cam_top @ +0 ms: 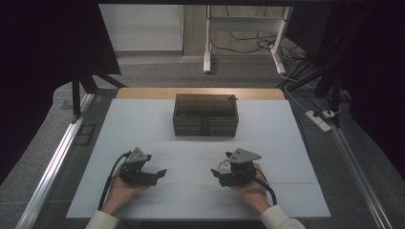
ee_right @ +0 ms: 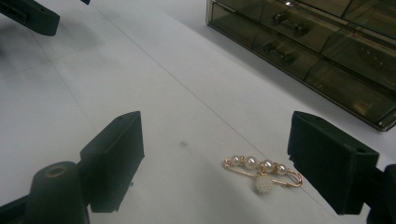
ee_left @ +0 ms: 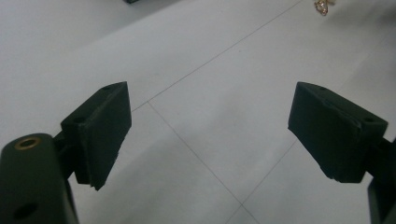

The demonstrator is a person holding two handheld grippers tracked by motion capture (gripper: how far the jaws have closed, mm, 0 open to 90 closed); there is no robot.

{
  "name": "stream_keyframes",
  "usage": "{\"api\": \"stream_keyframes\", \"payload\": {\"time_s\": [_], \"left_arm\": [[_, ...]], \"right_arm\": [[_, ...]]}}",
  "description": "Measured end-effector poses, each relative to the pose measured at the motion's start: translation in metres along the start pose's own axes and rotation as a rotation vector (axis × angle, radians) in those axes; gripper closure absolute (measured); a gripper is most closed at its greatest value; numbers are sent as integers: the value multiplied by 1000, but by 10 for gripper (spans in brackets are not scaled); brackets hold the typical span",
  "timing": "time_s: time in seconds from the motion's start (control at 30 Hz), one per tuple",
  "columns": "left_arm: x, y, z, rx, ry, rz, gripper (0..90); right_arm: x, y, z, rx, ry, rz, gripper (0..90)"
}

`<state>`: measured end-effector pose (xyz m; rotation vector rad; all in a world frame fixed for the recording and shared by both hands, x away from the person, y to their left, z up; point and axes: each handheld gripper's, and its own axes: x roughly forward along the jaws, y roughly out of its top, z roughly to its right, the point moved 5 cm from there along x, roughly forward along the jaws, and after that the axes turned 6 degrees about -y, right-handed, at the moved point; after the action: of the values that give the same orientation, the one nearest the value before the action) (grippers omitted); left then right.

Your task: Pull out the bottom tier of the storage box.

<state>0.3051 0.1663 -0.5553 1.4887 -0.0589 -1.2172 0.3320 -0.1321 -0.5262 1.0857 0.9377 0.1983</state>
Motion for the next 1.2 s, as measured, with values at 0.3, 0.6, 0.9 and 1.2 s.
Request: {"api": "stream_keyframes", "payload": {"time_s": [0.3, 0.6, 0.9, 1.2], "left_arm": [[2, 1, -1, 5, 0, -3, 143], [3, 1, -1, 12, -3, -12, 144], [3, 1, -1, 16, 1, -20, 144], [4, 0, -1, 19, 1, -25, 144]], "right_arm": [[4, 5, -6, -51, -4, -10, 194], [6, 6, -7, -83, -18, -22, 202], [13, 8, -12, -189, -59, -53, 213], [18, 8, -15, -273, -85, -79, 223]]}}
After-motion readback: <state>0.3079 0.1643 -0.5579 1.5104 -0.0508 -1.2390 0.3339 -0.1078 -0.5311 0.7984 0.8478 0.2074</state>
